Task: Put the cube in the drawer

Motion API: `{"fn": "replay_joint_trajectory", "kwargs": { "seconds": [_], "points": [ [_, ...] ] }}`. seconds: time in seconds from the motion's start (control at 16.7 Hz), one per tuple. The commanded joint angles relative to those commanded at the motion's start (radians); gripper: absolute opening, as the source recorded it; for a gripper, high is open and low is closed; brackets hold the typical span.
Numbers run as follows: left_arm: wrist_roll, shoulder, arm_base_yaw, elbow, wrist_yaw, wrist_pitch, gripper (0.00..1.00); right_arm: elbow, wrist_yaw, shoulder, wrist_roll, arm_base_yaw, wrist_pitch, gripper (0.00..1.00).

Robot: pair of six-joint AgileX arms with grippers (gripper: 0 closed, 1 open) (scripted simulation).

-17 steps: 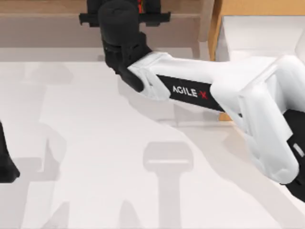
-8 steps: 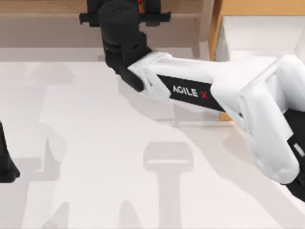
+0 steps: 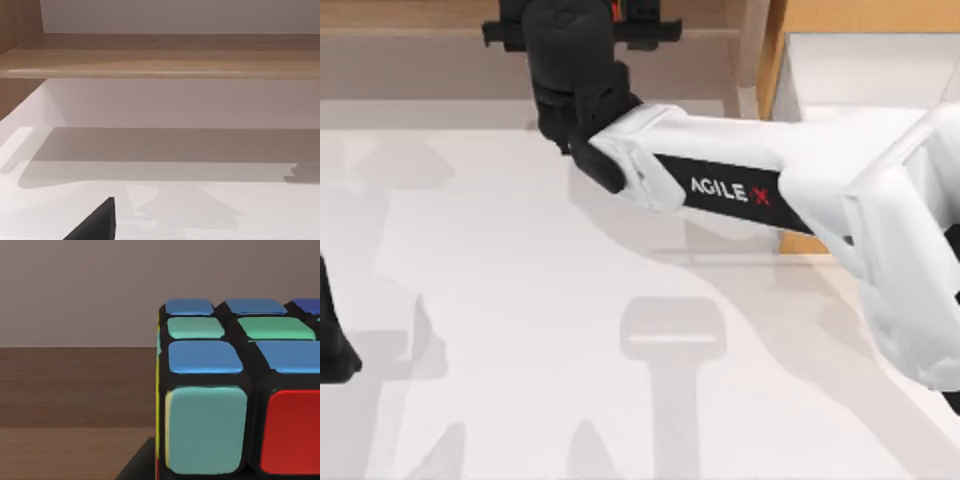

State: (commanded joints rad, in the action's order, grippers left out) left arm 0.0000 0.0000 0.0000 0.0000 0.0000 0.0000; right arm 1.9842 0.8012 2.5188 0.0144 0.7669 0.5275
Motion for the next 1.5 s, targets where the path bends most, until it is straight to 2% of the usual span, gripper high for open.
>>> {"fn": "replay_joint_trajectory", "kwargs": {
  "seconds": [0.3,0.54,1.08,1.5],
  "points": [
    [0.000,0.000,0.000,0.000,0.000,0.000,1.00,0.007,-0.020,-0.020,0.005,-0.007,-0.055,0.00],
    [0.000,0.000,0.000,0.000,0.000,0.000,1.00,0.014,-0.092,-0.099,0.016,-0.011,-0.259,0.00],
    [0.000,0.000,0.000,0.000,0.000,0.000,1.00,0.066,-0.365,-0.330,0.056,-0.064,-1.006,0.00],
    [0.000,0.000,0.000,0.000,0.000,0.000,1.00,0.160,-0.577,-0.416,0.090,-0.221,-1.565,0.00]
  ]
}}
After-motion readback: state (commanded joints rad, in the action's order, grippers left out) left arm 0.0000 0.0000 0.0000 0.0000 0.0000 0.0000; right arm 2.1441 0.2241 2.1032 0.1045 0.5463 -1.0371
